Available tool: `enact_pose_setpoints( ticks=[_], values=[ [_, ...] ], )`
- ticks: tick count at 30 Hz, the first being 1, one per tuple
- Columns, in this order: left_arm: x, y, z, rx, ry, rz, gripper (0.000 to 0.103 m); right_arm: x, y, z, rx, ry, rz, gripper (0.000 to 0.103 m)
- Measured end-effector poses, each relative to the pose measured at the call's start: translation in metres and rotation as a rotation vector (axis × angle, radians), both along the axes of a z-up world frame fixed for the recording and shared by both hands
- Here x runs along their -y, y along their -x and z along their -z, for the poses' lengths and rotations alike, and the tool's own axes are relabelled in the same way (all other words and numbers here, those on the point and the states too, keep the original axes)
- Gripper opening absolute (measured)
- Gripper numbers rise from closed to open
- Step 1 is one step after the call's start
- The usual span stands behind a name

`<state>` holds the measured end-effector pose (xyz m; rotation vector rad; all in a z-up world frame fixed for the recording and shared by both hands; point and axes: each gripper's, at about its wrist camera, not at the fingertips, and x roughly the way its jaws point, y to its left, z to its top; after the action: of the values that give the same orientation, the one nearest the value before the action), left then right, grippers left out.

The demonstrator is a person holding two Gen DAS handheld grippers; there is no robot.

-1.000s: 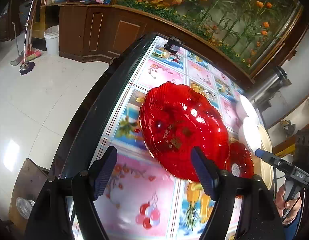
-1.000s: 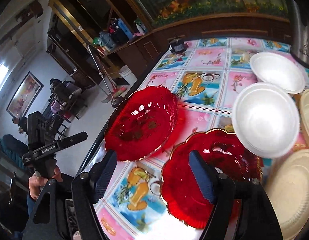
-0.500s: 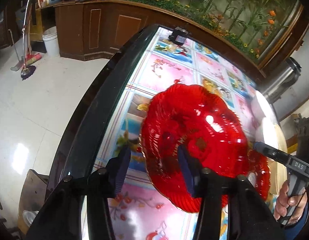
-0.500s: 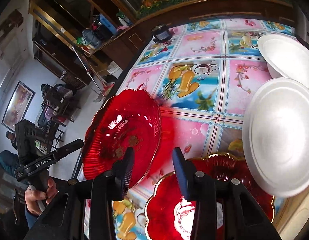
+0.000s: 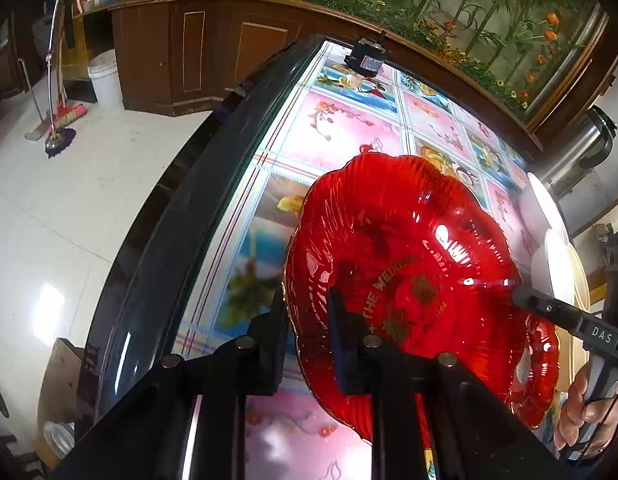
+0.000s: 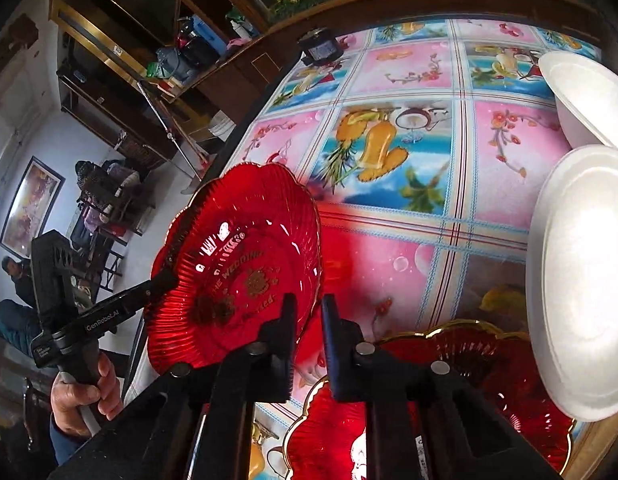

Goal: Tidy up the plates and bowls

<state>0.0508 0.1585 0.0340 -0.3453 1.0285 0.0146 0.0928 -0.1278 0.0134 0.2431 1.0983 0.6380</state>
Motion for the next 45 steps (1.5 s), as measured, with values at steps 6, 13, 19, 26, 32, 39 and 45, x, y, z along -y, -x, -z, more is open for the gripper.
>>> enact_pose_setpoints(
  ticks=[6,13,19,26,32,39,45],
  values=[
    [-0.002,0.020,-0.003,0.012,-0.001,-0.008,0.018,-0.001,0.008,-0.005,0.003,-0.018,-0.013,0.014],
    [-0.001,0.058,-0.009,0.035,-0.018,-0.017,0.018,-0.005,0.036,-0.002,-0.008,-0.024,-0.052,0.014],
    [0.001,0.095,-0.015,0.071,-0.016,-0.026,0.021,-0.004,0.064,-0.001,-0.010,-0.039,-0.080,0.014],
    [0.001,0.125,-0.017,0.097,-0.001,-0.041,0.024,-0.004,0.096,-0.004,-0.002,-0.057,-0.119,0.014],
    [0.002,0.141,-0.009,0.093,0.027,-0.055,0.024,-0.003,0.113,0.004,-0.026,-0.068,-0.129,0.014],
    [0.000,0.144,0.005,0.084,0.064,-0.060,0.024,0.000,0.130,0.006,-0.013,-0.062,-0.140,0.015],
    [-0.005,0.156,0.000,0.116,0.120,-0.071,0.032,0.014,0.139,0.002,-0.013,-0.108,-0.140,0.017]
  ],
)
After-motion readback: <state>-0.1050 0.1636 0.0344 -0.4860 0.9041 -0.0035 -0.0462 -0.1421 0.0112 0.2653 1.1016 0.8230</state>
